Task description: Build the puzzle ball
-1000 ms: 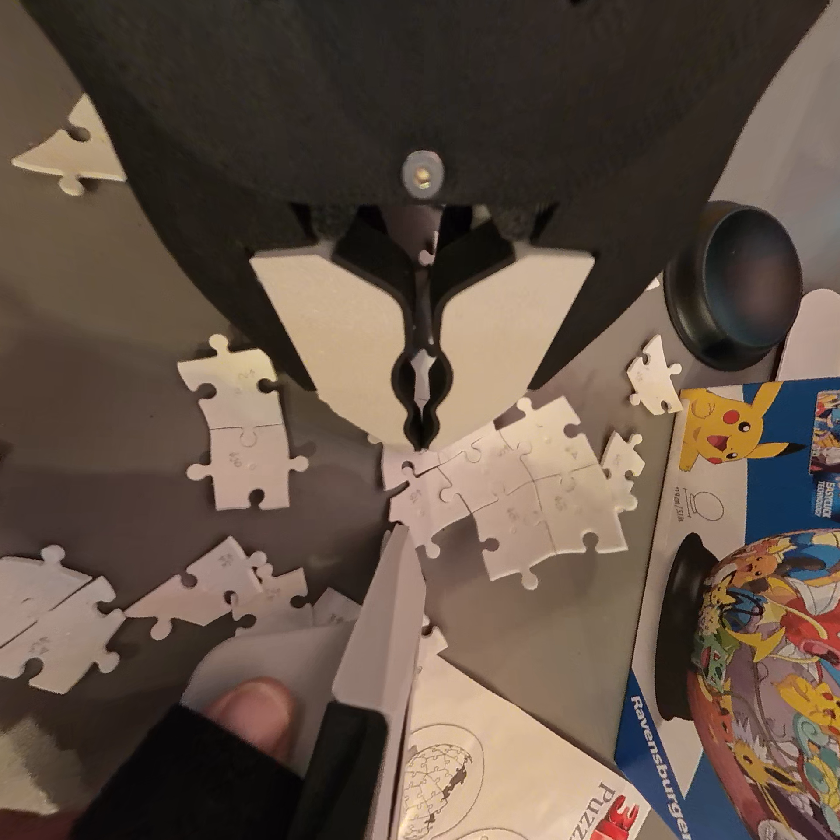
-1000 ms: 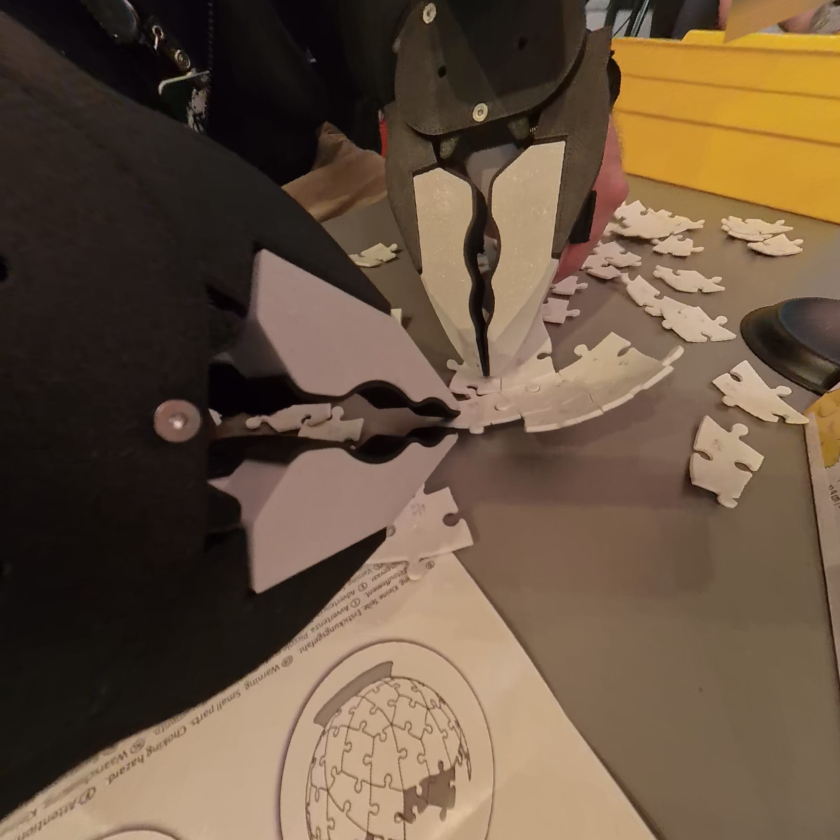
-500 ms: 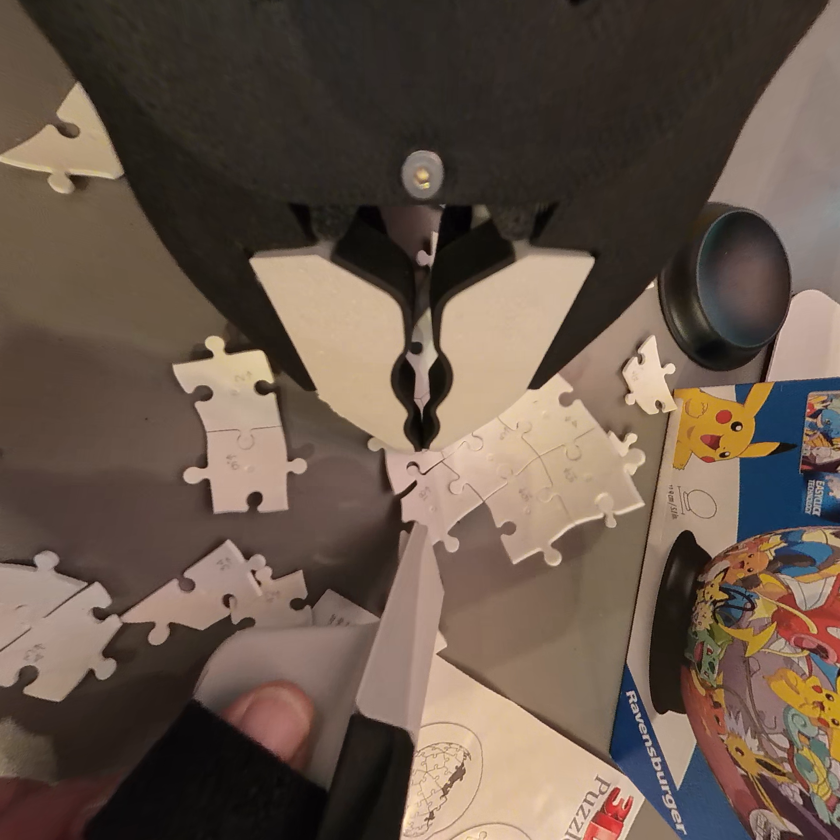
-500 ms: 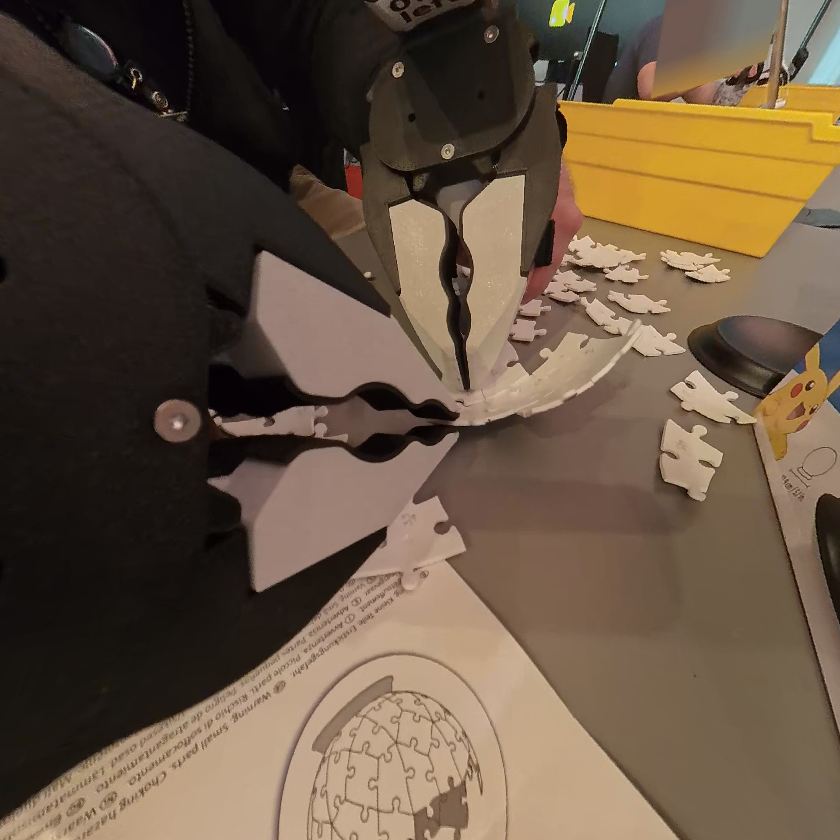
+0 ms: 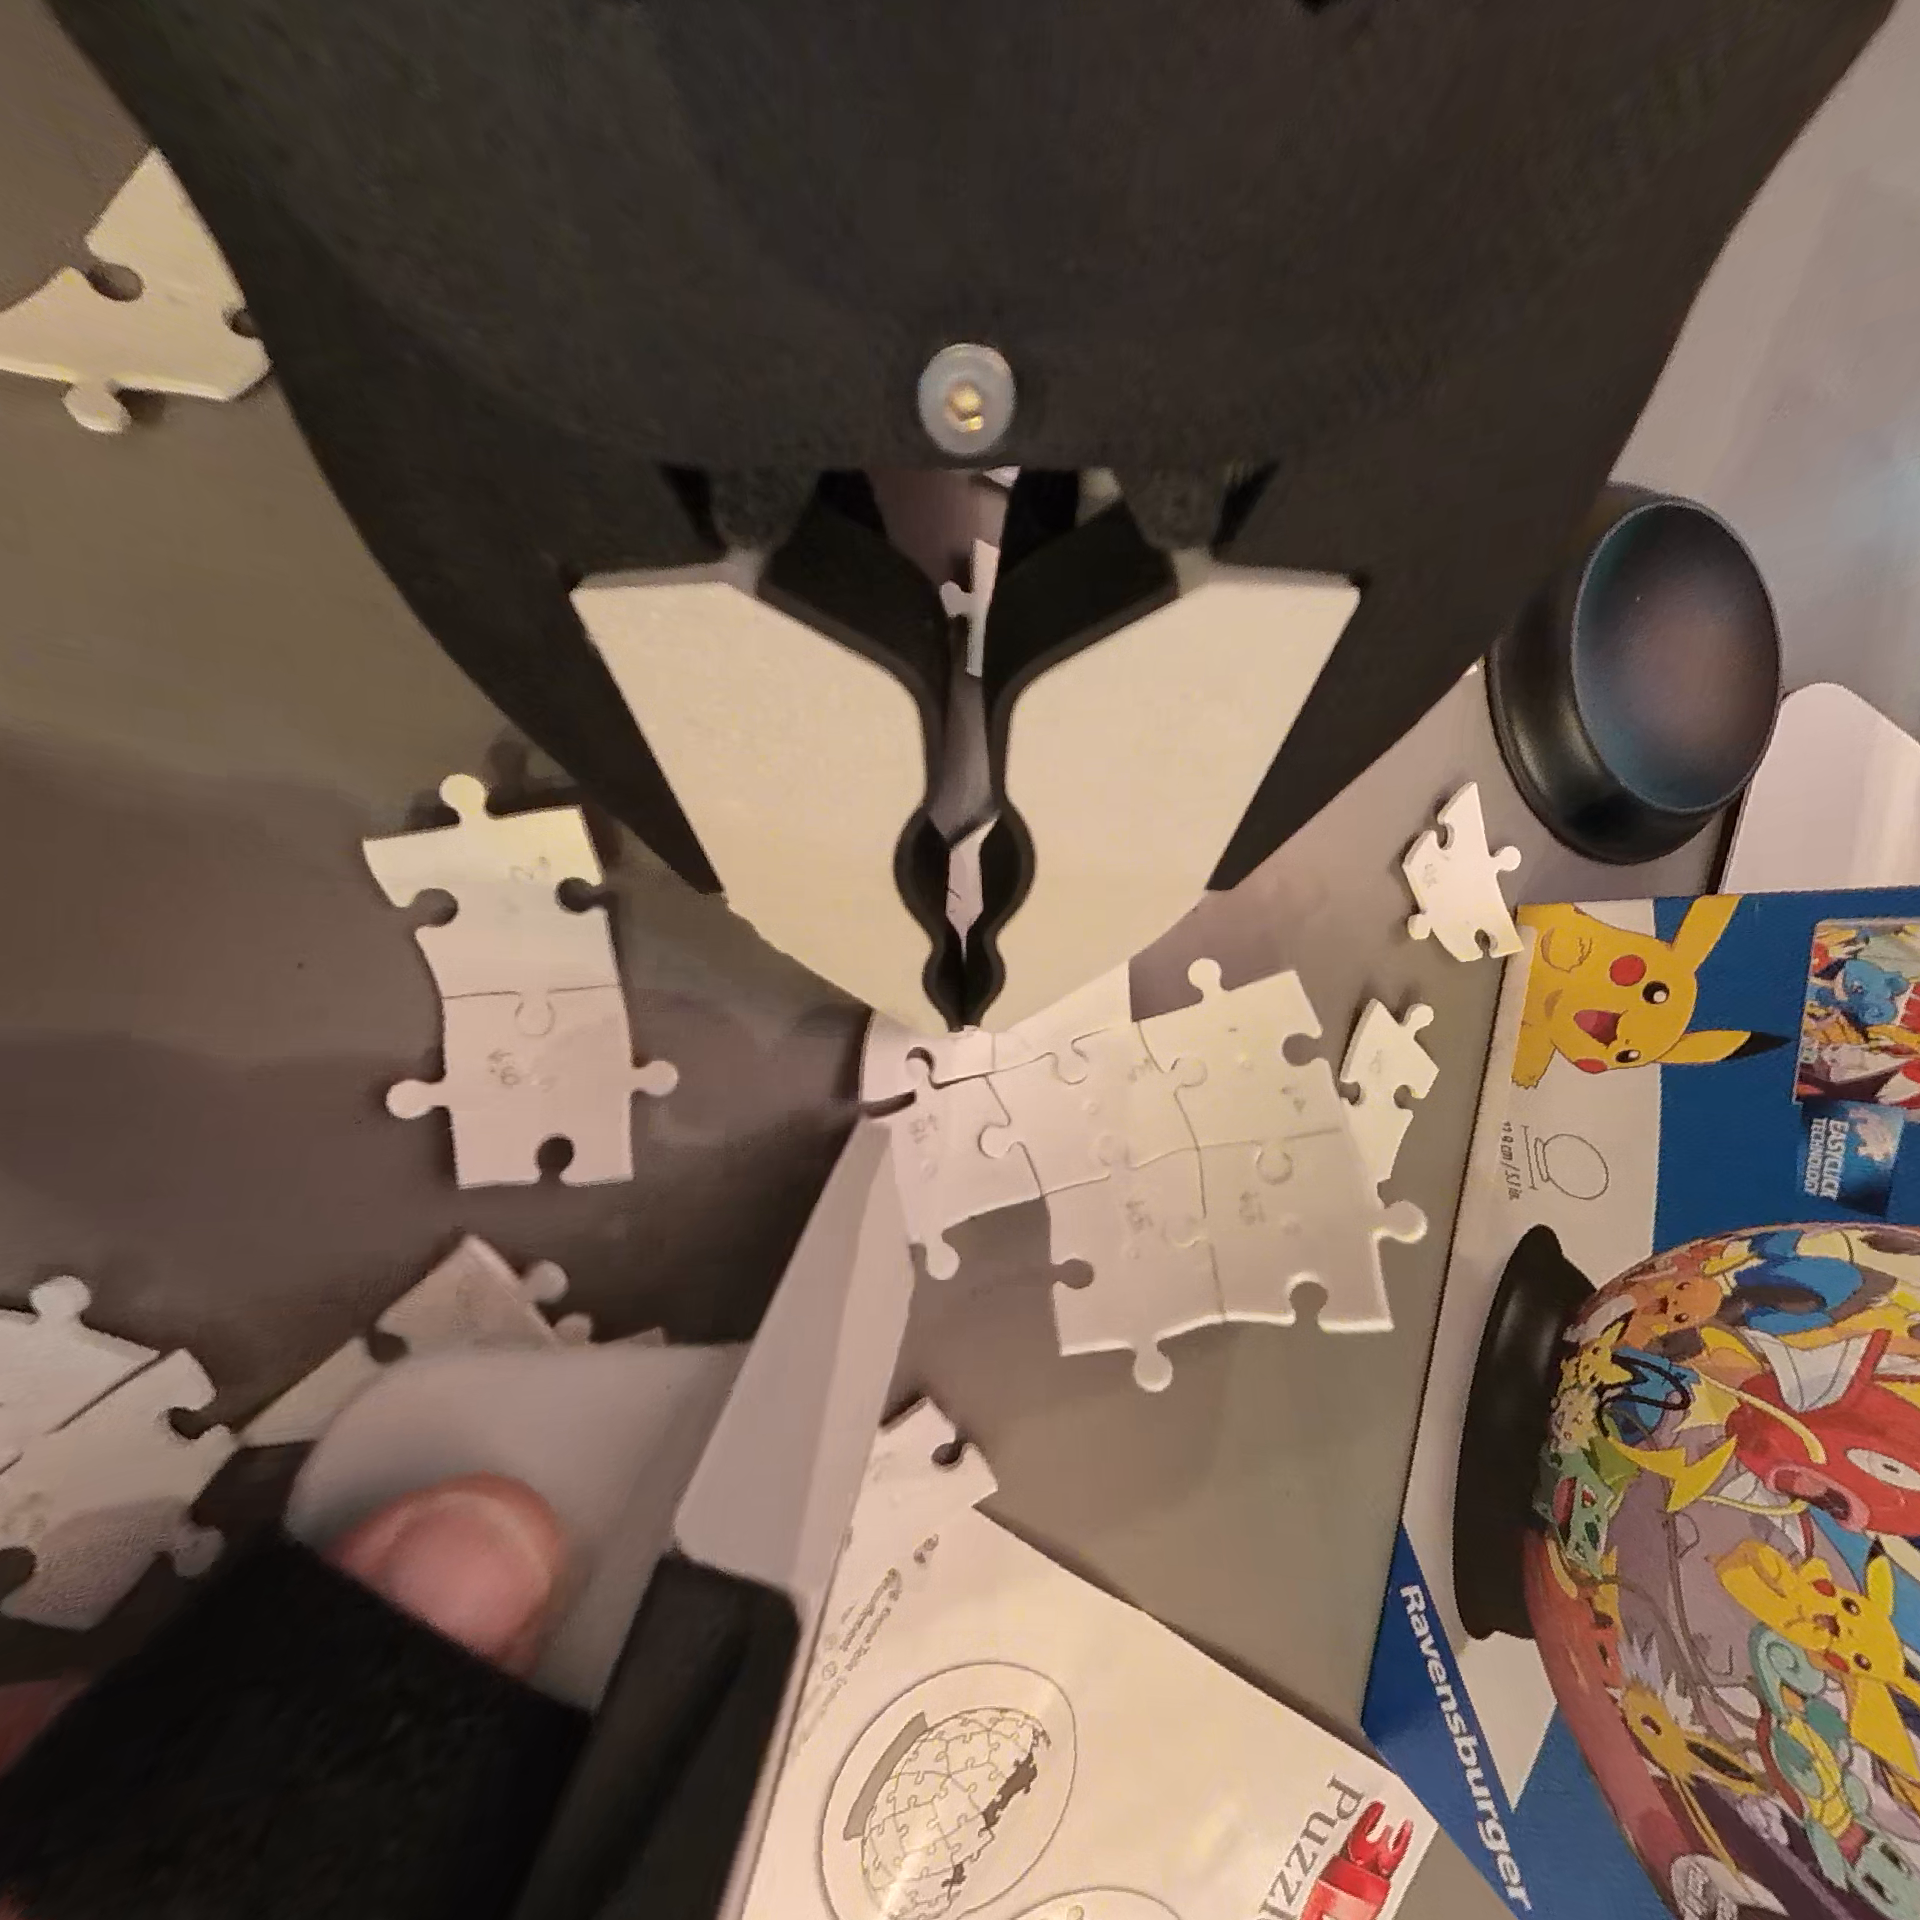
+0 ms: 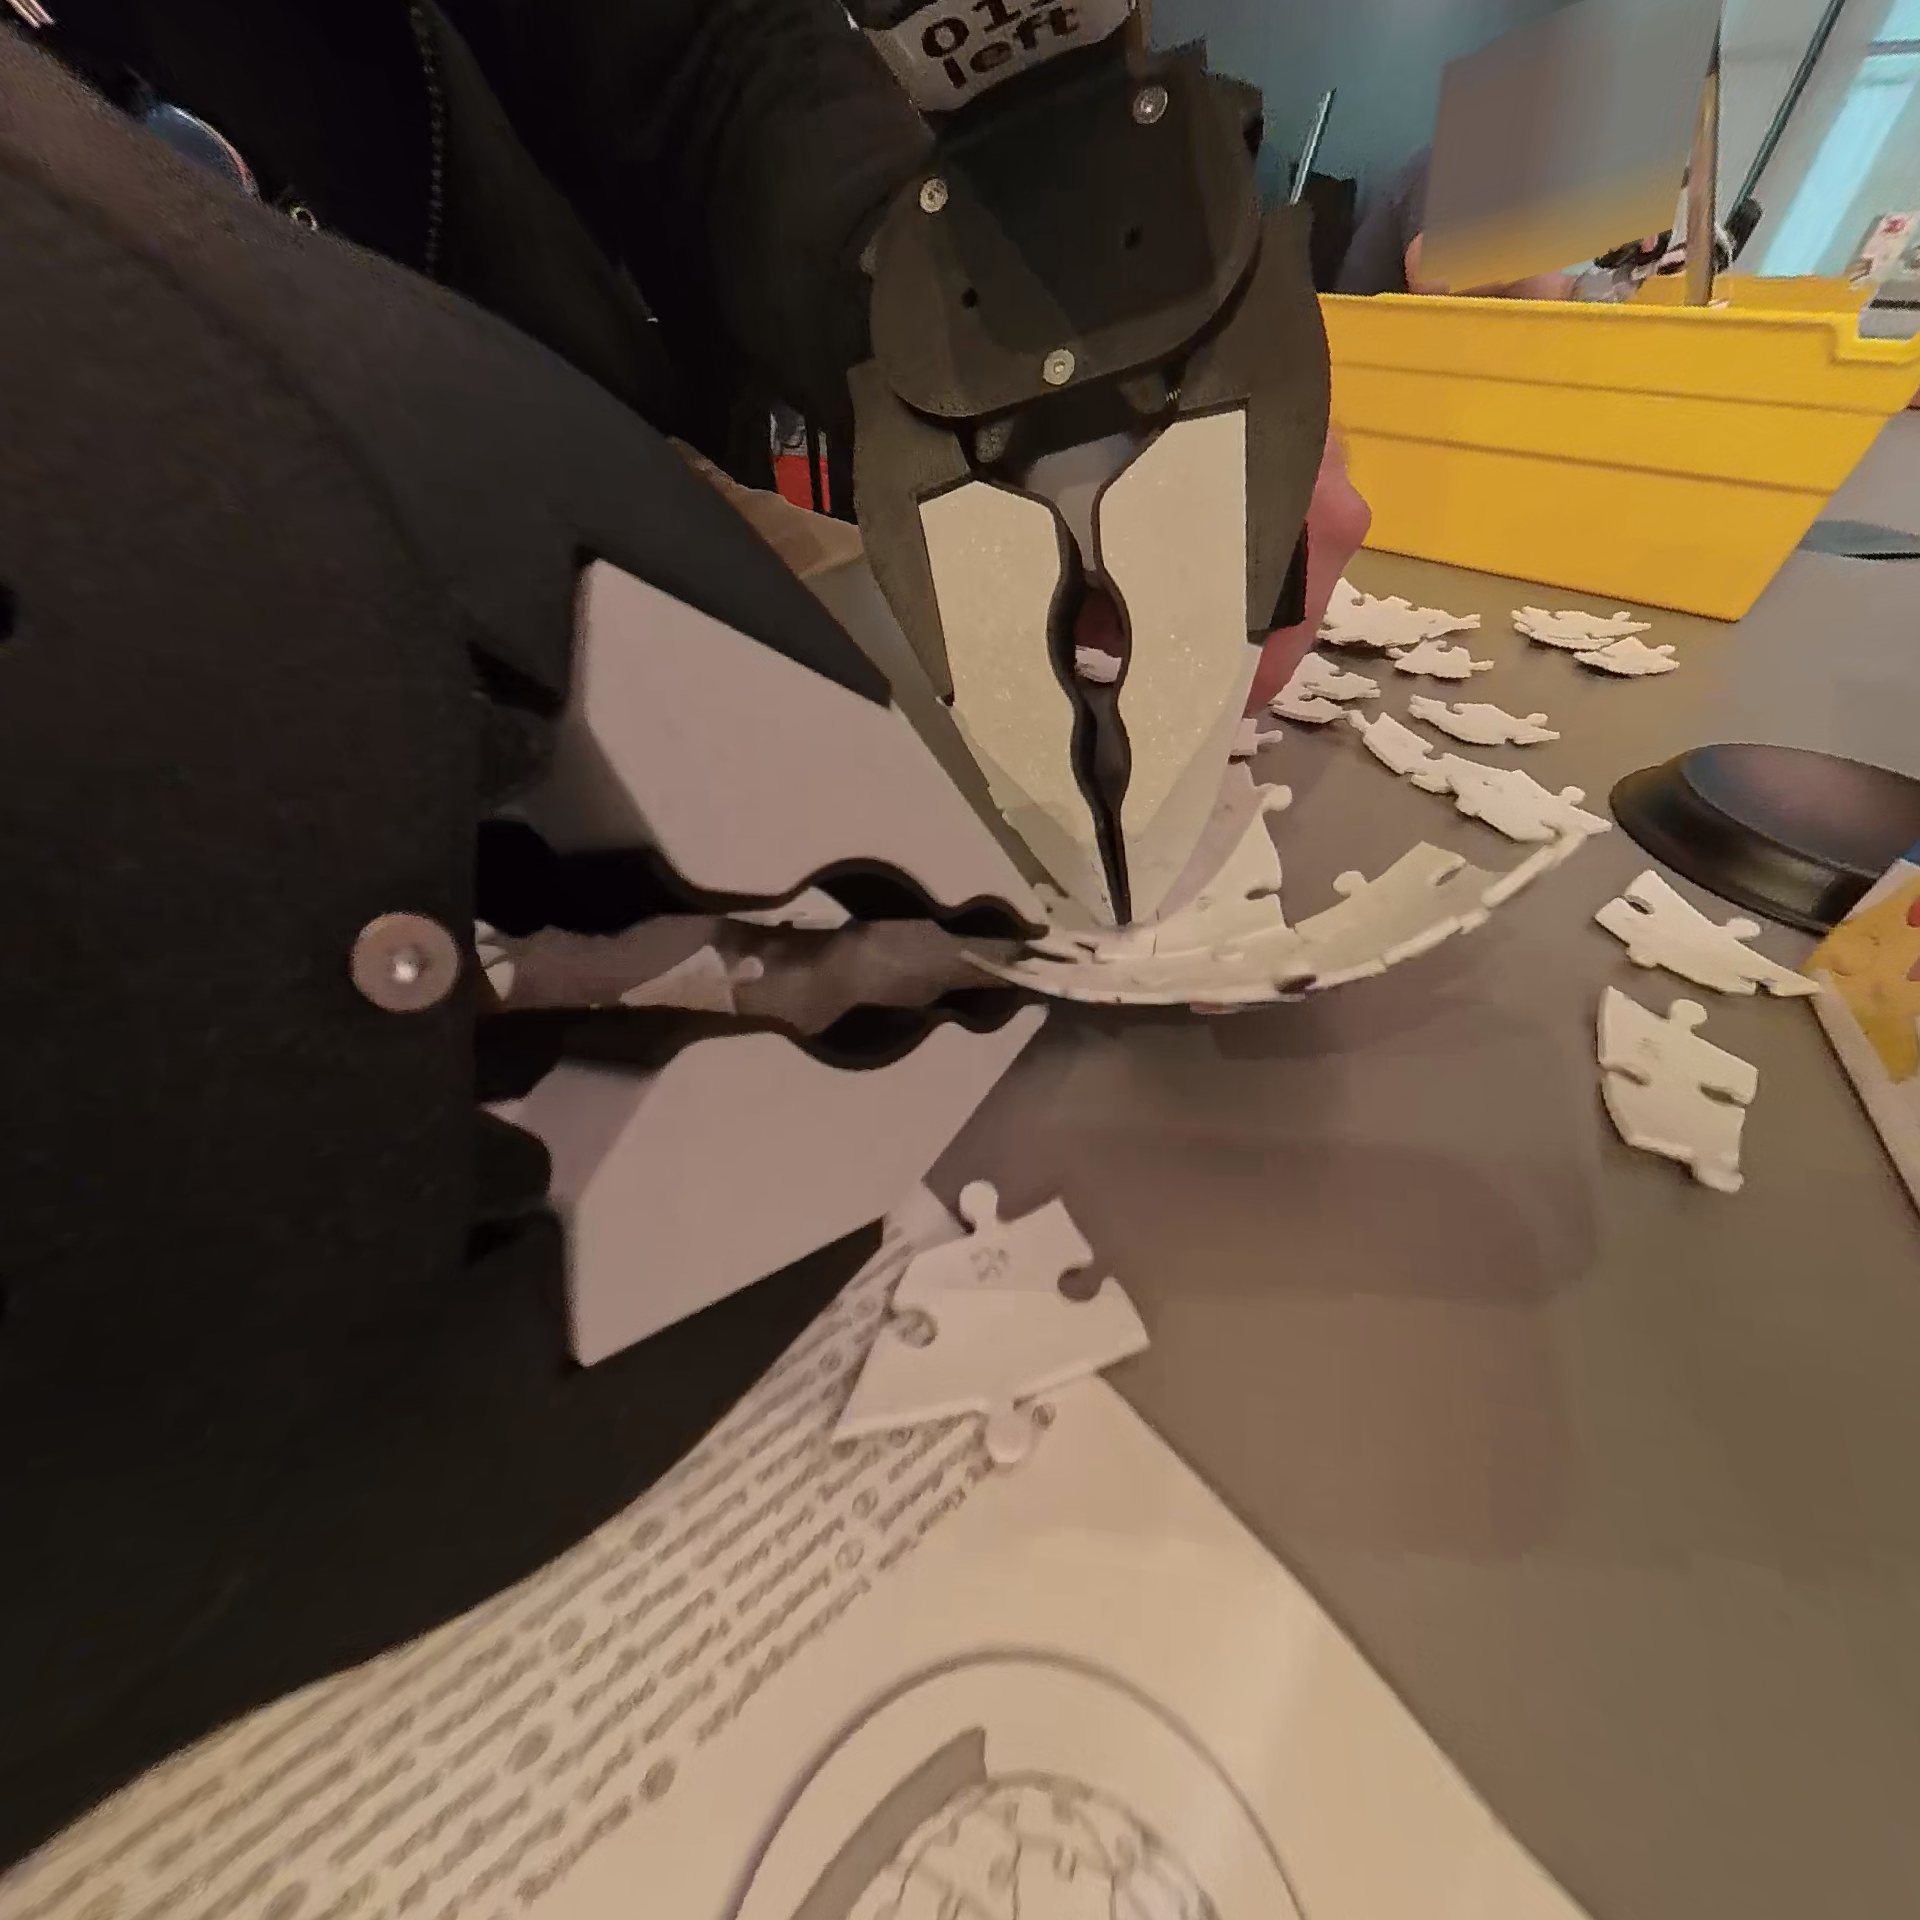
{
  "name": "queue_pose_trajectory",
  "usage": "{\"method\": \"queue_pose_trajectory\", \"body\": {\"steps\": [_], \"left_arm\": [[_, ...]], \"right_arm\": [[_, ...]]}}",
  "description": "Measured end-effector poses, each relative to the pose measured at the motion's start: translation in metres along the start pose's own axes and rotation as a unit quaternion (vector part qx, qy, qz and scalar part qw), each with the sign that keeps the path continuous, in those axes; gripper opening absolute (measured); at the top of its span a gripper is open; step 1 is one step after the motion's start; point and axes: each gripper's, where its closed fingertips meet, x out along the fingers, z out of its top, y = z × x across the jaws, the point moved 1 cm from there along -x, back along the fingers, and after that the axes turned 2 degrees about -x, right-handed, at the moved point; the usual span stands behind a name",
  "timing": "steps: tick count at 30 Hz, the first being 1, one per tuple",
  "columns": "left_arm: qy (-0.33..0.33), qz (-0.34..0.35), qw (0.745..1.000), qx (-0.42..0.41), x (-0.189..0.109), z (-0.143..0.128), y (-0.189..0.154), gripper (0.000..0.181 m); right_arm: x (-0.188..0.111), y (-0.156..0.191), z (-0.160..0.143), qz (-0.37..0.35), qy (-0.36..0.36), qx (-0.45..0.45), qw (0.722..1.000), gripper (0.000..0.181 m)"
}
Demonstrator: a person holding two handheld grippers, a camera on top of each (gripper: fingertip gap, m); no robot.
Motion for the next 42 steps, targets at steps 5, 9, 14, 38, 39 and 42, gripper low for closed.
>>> {"method": "queue_pose_trajectory", "body": {"steps": [5,9,14,38,39,42], "left_arm": [[-0.001,0.004,1.000,0.002,0.000,0.000,0.000,0.000],[-0.001,0.005,1.000,0.002,0.000,0.000,0.000,0.000],[-0.006,0.009,1.000,0.002,0.000,0.000,0.000,0.000],[-0.016,-0.014,1.000,0.006,-0.005,-0.006,-0.002,0.000],[-0.016,-0.012,1.000,0.009,-0.005,-0.006,-0.002,0.000],[-0.019,-0.003,1.000,0.013,-0.005,-0.006,-0.002,0.000]], "right_arm": [[0.004,0.000,0.002,-0.009,-0.006,-0.004,1.000,0.004],[0.004,-0.001,0.003,0.004,-0.014,0.025,1.000,0.002],[0.005,-0.002,0.005,0.003,-0.015,0.035,0.999,0.001],[0.012,0.002,0.006,0.018,-0.018,0.055,0.998,0.001],[0.012,0.002,0.005,0.016,-0.017,0.054,0.998,0.001],[0.013,0.003,0.006,0.008,-0.016,0.047,0.999,0.001]]}}
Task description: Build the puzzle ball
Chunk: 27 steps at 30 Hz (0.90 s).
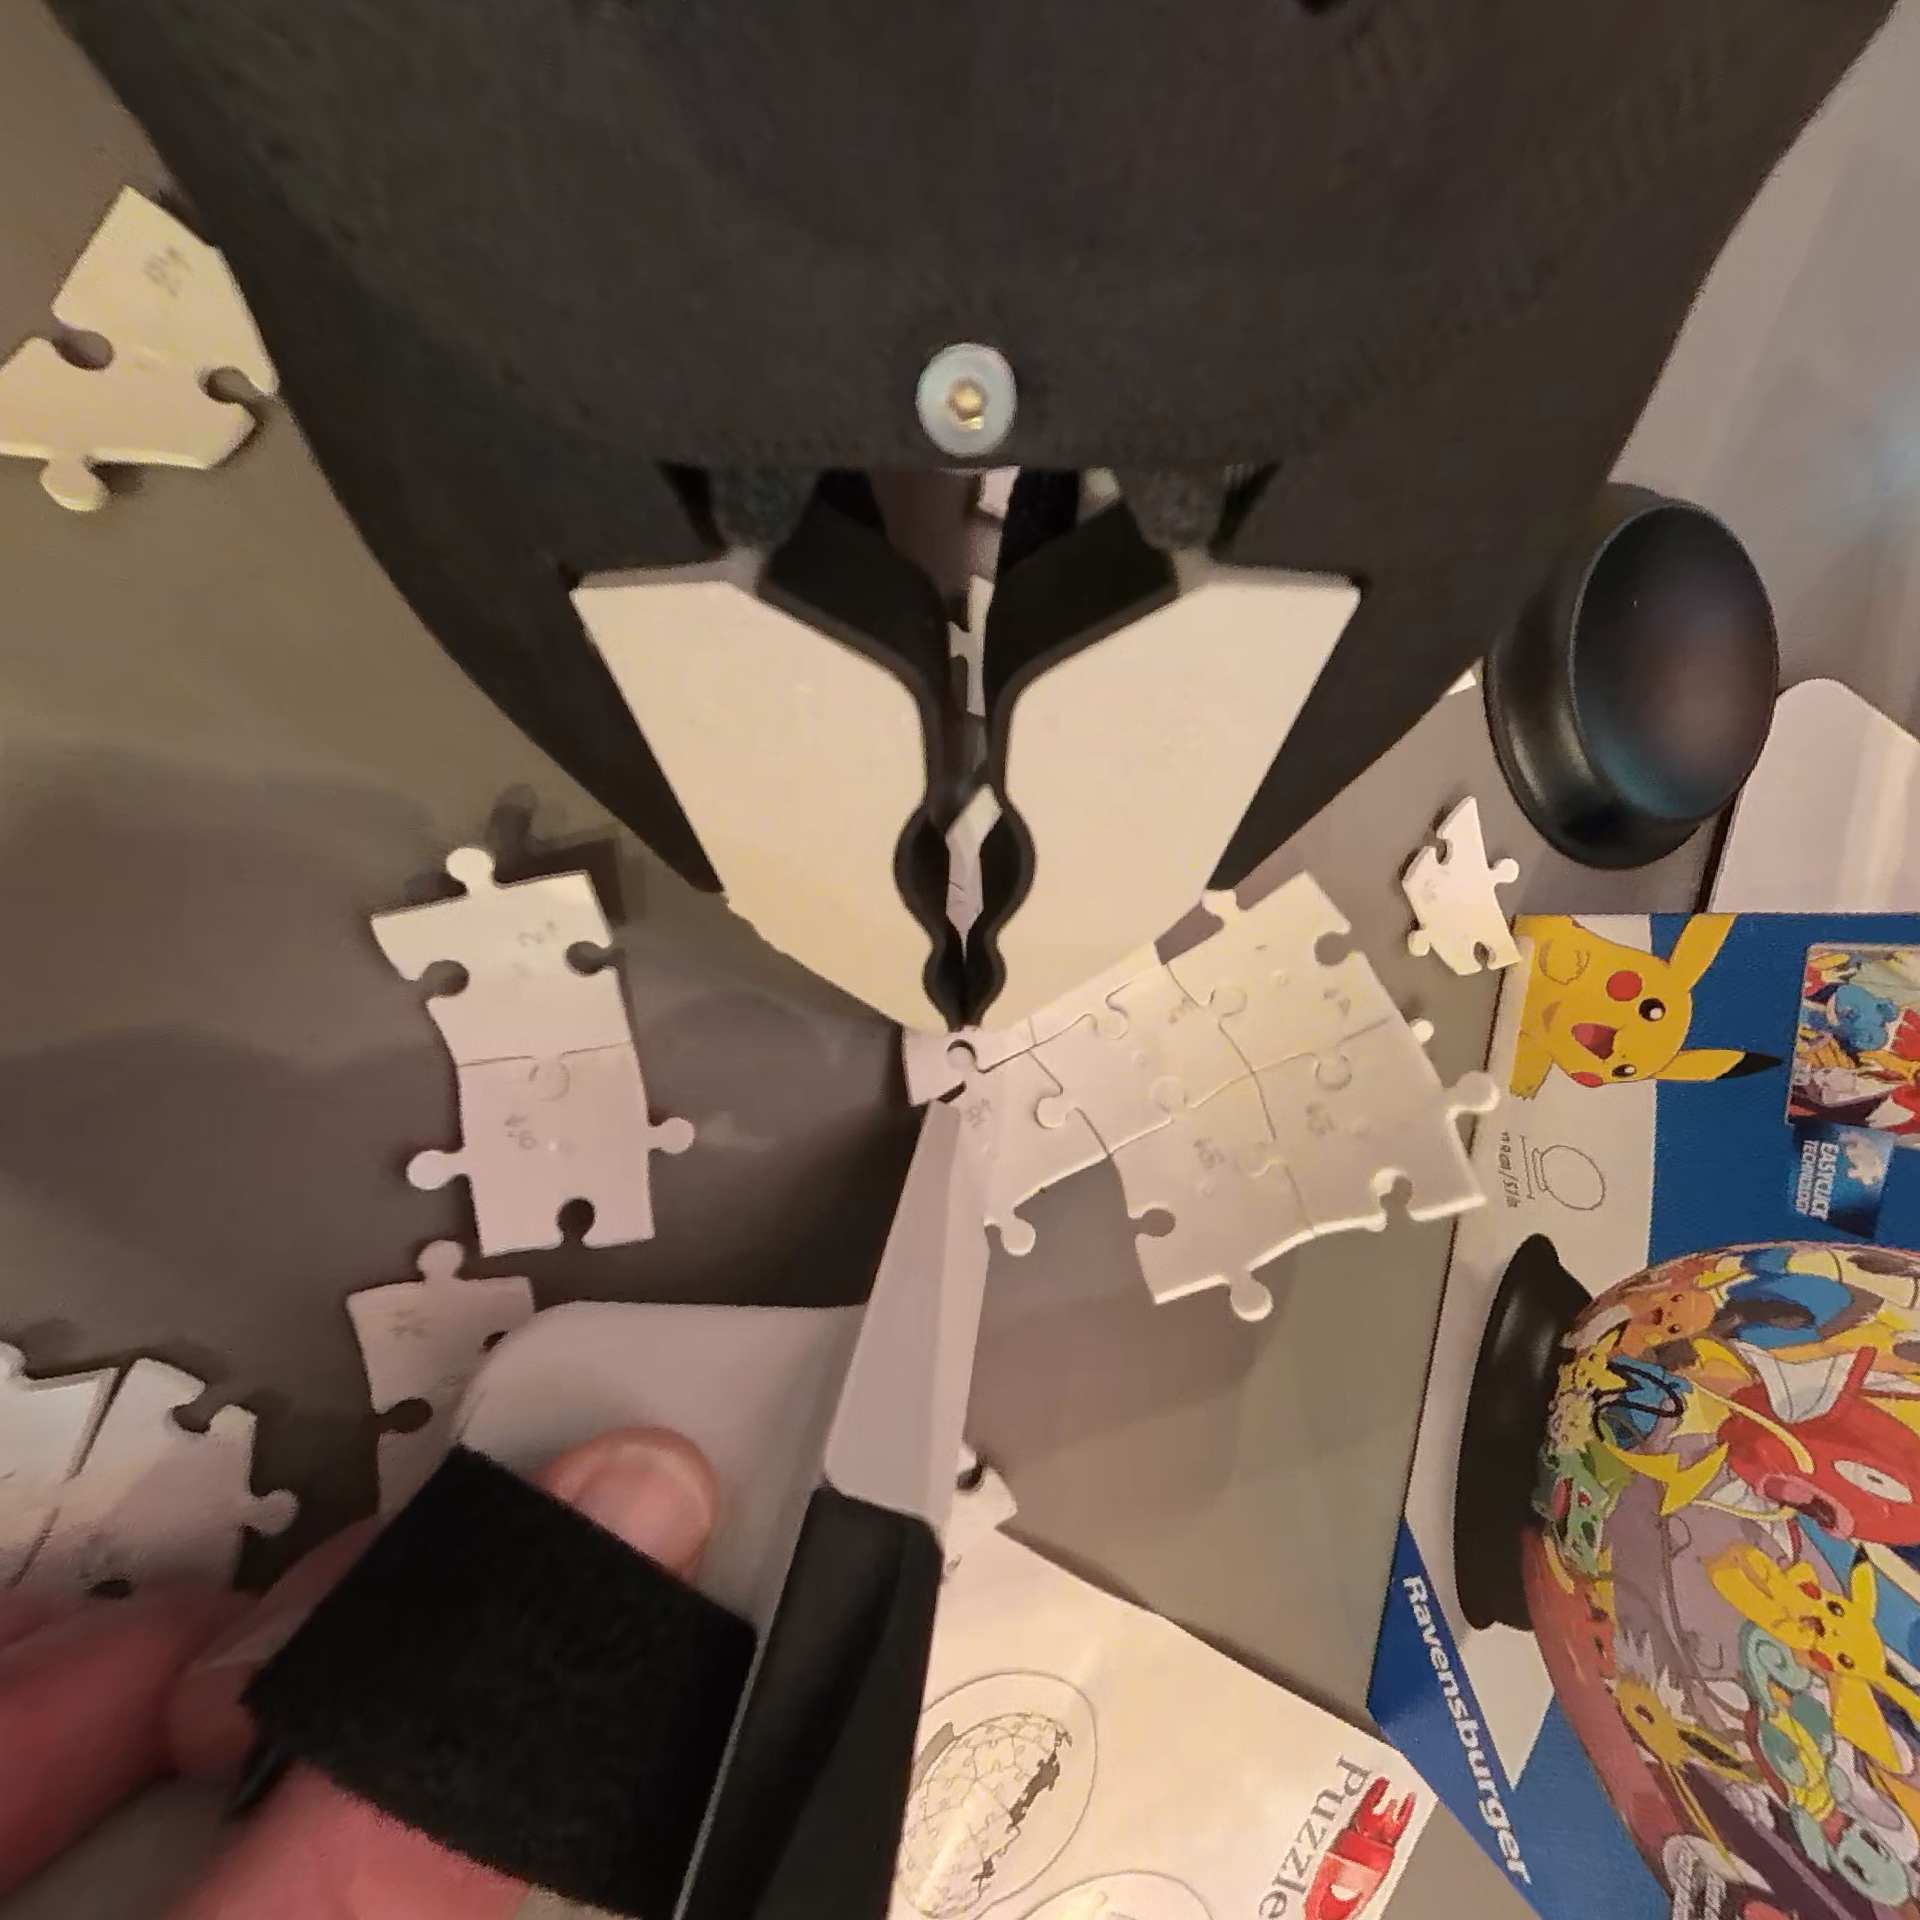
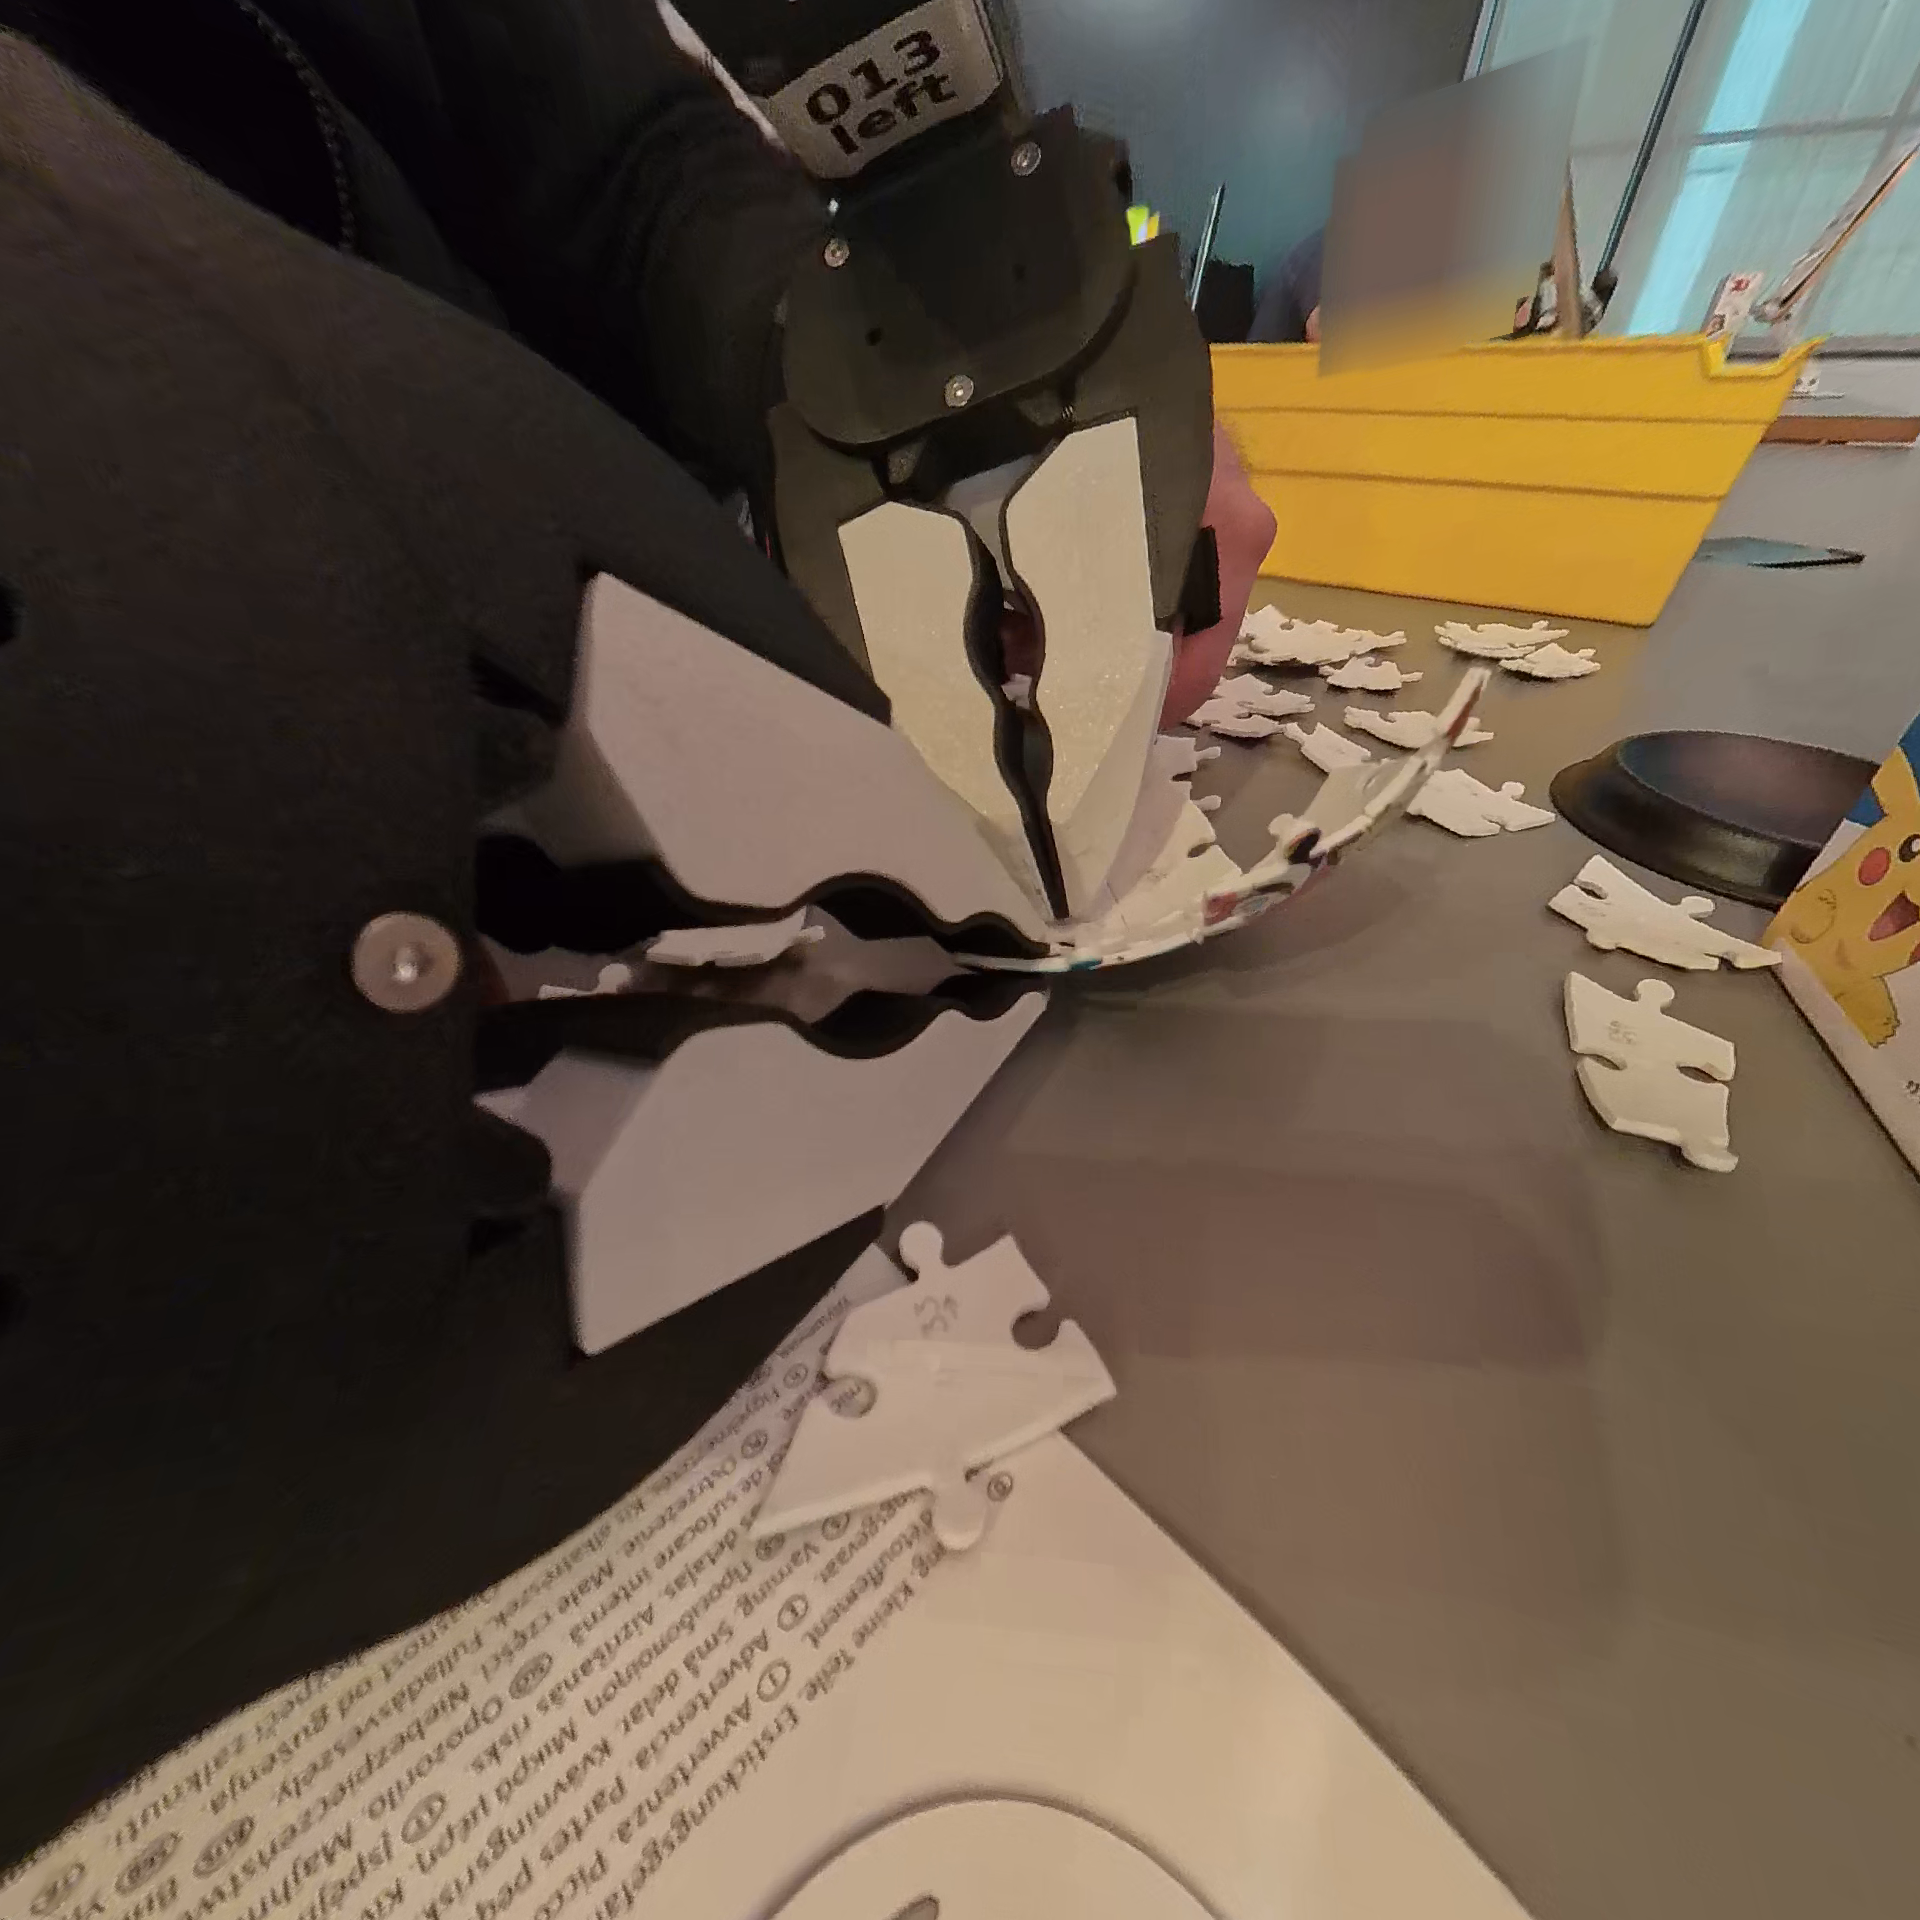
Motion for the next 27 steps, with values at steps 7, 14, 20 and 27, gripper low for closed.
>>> {"method": "queue_pose_trajectory", "body": {"steps": [7,14,20,27], "left_arm": [[-0.006,0.013,1.000,0.007,0.0000,-0.0003,0.0002,0.000],[-0.013,0.015,1.000,0.003,-0.0002,-0.0008,0.0006,0.000],[-0.014,0.015,1.000,-0.006,-0.0008,-0.0009,0.0014,0.000],[-0.019,-0.001,1.000,-0.007,-0.0029,0.0002,-0.0043,0.000]], "right_arm": [[0.0024,0.0022,-0.0001,-0.019,0.004,-0.018,1.000,0.001],[0.0032,0.0022,0.0007,-0.007,0.004,-0.024,1.000,0.001],[0.0075,0.0066,-0.0012,-0.006,0.021,-0.055,0.998,0.005],[0.0097,0.0066,-0.0010,-0.015,0.027,-0.079,0.996,0.001]]}}
